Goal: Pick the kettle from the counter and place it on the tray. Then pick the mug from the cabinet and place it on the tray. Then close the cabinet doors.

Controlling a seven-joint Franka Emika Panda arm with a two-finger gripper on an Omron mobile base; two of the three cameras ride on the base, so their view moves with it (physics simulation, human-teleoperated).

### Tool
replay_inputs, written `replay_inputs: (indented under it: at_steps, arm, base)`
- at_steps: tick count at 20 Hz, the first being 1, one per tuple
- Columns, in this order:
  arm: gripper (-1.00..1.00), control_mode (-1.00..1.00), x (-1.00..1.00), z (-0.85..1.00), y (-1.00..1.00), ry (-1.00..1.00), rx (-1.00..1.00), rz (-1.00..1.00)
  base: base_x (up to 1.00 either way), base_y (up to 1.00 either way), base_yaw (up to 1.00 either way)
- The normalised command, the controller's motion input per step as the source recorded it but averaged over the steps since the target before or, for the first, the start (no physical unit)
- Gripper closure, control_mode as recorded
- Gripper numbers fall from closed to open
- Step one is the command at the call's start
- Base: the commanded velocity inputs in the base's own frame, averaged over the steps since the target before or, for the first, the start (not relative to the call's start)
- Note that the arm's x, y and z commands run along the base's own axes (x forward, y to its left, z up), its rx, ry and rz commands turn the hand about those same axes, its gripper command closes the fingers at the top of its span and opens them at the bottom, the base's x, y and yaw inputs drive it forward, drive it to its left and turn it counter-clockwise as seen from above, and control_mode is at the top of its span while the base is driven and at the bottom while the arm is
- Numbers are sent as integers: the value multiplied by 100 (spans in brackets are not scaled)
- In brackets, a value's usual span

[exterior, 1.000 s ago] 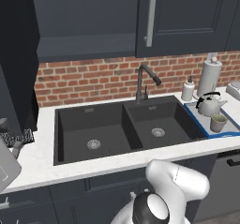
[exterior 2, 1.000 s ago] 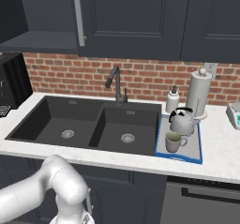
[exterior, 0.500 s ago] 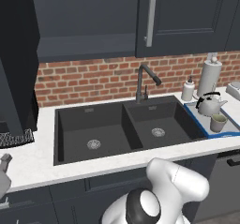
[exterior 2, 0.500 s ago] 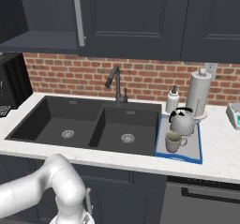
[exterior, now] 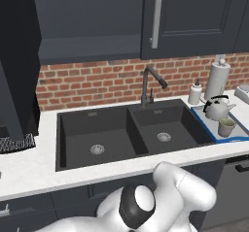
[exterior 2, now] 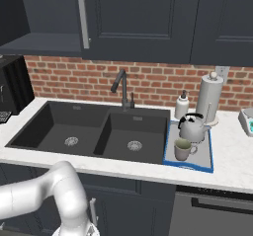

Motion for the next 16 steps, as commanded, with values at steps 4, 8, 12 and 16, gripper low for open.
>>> replay_inputs:
  at_steps: [4,8,12,16]
  arm:
    - [-100,-100,79,0,10,5,0,8]
    - [-100,-100,38,5,-21,-2,0,7]
    - [-100,-100,14,12,-42,-10,0,1]
    - [-100,-100,17,16,-51,-10,0,2]
  base:
    - [0,0,0]
    - [0,0,0]
    - [0,0,0]
    - [0,0,0]
